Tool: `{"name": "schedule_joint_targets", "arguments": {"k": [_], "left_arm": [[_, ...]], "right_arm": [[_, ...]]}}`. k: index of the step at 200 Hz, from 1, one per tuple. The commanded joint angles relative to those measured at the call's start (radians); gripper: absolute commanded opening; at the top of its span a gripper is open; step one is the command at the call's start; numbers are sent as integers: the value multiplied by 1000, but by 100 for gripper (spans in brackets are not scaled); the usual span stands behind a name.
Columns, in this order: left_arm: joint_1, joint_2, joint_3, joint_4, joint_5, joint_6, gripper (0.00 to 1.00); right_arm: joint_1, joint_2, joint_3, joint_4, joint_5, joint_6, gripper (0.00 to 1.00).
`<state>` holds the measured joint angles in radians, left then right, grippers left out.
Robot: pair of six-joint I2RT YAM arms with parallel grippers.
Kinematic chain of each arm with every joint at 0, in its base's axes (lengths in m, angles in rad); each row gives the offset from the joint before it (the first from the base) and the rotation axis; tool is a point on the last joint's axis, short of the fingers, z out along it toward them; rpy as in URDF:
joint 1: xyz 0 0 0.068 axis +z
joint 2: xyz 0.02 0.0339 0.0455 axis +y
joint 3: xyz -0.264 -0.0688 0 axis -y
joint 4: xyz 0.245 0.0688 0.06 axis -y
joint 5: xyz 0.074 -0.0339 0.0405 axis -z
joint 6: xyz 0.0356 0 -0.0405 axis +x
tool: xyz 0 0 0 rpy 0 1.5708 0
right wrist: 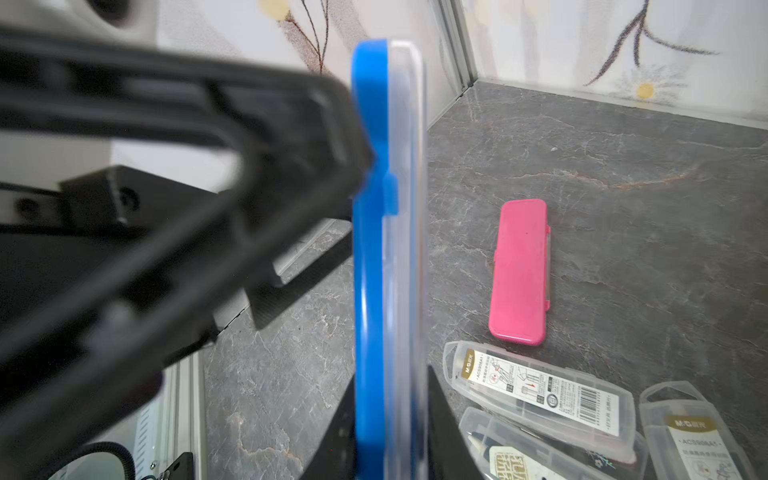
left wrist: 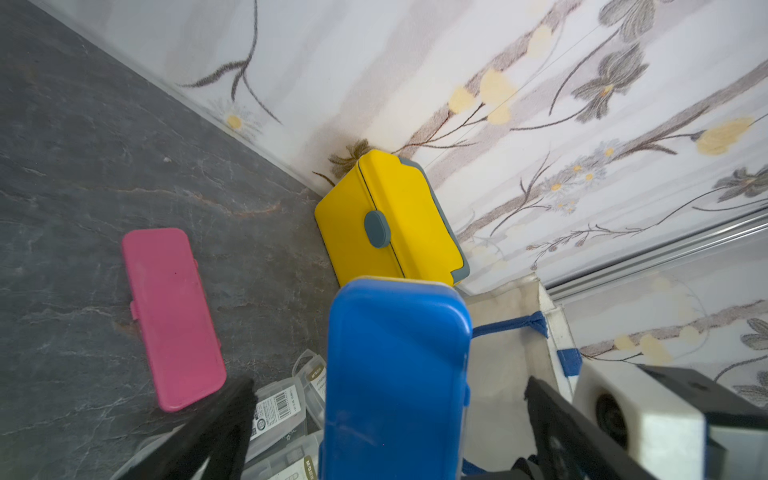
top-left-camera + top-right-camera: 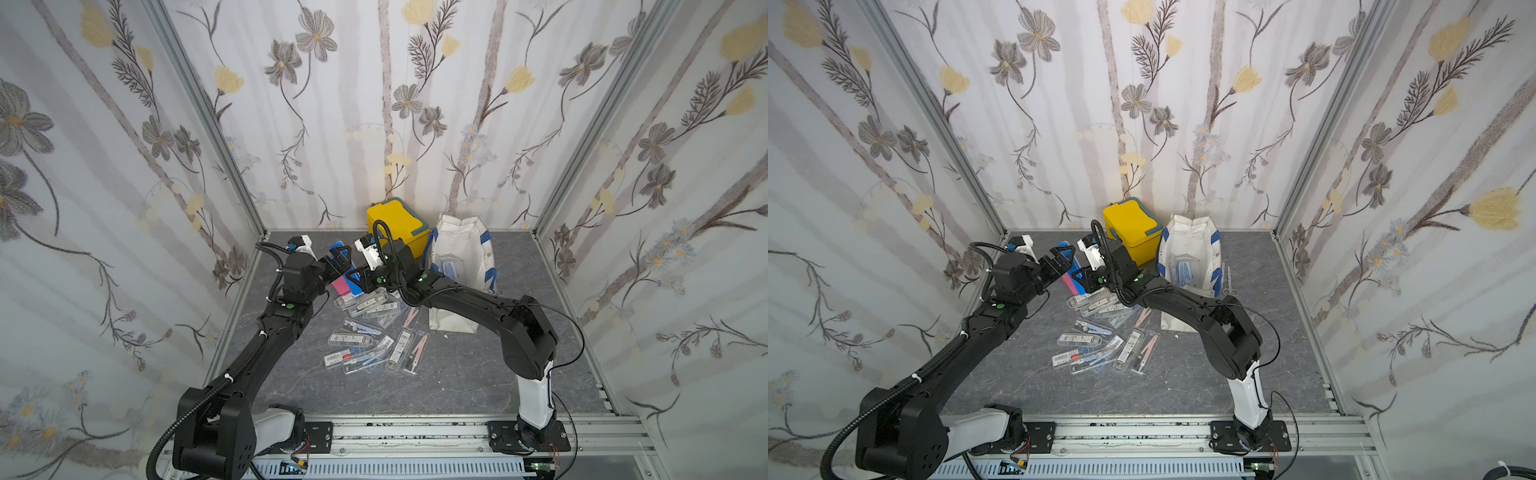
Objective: Put the compass set into the canvas bag
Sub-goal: Pick up the compass set at the center of the board, then place the compass set in the canvas bag.
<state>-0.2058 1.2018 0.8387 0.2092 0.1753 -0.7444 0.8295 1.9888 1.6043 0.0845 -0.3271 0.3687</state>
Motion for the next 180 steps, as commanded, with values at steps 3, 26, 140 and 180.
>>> {"name": "schedule_joint_targets", "arguments": {"k": [3, 26, 140, 180], "left_arm": [[14, -53, -17, 19, -17, -10, 100], [24, -110, -48, 37, -11, 20, 100], [23, -40, -93, 121, 116, 43, 100], [23, -3, -95, 134, 130, 48, 100]], "right_arm": [[-2, -34, 5, -6, 69, -24, 20], [-54, -73, 3, -41, 97, -45, 20], [-287, -369, -99, -263, 344, -135, 22], [-369, -469, -225, -307, 409, -134, 22]]}}
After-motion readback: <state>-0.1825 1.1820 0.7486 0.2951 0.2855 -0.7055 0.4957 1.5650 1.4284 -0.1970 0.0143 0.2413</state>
